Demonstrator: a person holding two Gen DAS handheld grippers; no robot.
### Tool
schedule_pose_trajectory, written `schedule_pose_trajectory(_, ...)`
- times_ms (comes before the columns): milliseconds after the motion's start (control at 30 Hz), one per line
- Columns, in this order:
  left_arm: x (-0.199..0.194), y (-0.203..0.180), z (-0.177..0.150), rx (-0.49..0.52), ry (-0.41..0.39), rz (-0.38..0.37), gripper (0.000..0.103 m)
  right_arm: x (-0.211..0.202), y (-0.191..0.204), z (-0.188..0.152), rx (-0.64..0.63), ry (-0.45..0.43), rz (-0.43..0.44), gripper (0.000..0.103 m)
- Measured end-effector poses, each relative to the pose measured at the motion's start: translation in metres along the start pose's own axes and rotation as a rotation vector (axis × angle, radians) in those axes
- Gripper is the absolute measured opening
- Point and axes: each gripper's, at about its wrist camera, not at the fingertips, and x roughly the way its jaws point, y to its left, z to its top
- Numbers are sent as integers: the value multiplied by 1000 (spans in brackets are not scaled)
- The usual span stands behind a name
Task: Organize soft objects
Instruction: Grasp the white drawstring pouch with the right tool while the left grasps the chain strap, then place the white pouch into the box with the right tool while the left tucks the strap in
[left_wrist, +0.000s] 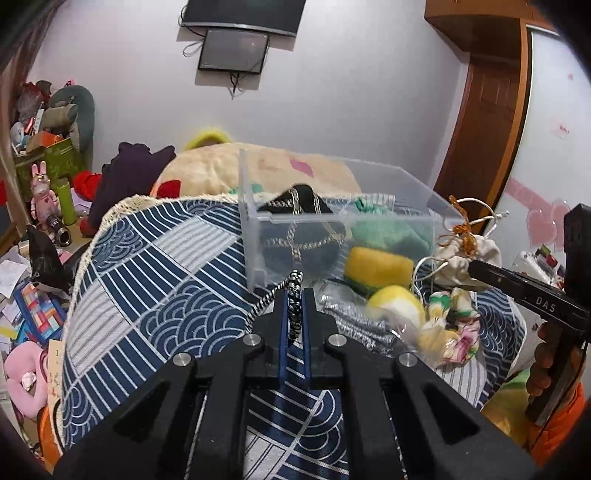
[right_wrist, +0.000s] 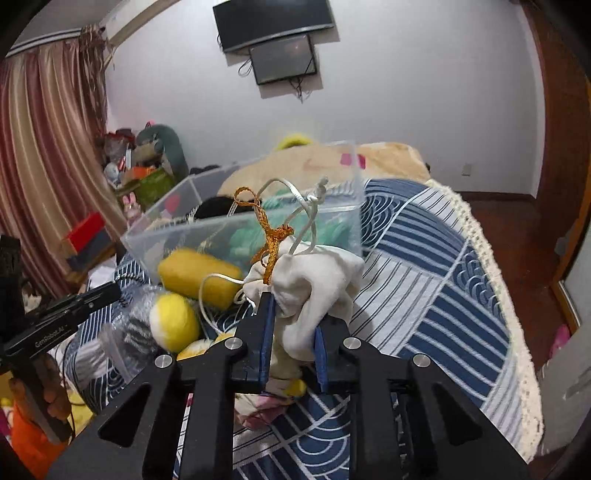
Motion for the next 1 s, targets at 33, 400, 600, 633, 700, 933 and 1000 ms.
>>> schedule_pose_trajectory(33, -2, 0, 3, 0, -6, 3, 6, -4, 0, 1, 4, -11, -1, 17)
schedule_pose_trajectory(400, -27, -9, 36, 20, -97, 9, 6, -27, 4, 20, -23, -92, -34, 17)
schedule_pose_trajectory(600, -37, -13, 62, 34, -161, 15, 6, -37, 11, 40, -52, -150, -37, 17)
schedule_pose_trajectory(633, -38, -14, 66, 35, -175, 21, 6, -38, 12, 42, -55, -159, -38, 17)
schedule_pose_trajectory(700, -37, -16, 75, 35, -192, 26, 6, -38, 15, 49, -64, -179, -37, 17)
schedule_pose_trajectory(933, -22, -24, 91, 54, -214, 47, 6, -28, 26, 68, -81, -221, -27, 17)
schedule_pose_trajectory(1000, -15, -25, 92, 51, -220, 68, 6, -22, 27, 73, -85, -221, -19, 17)
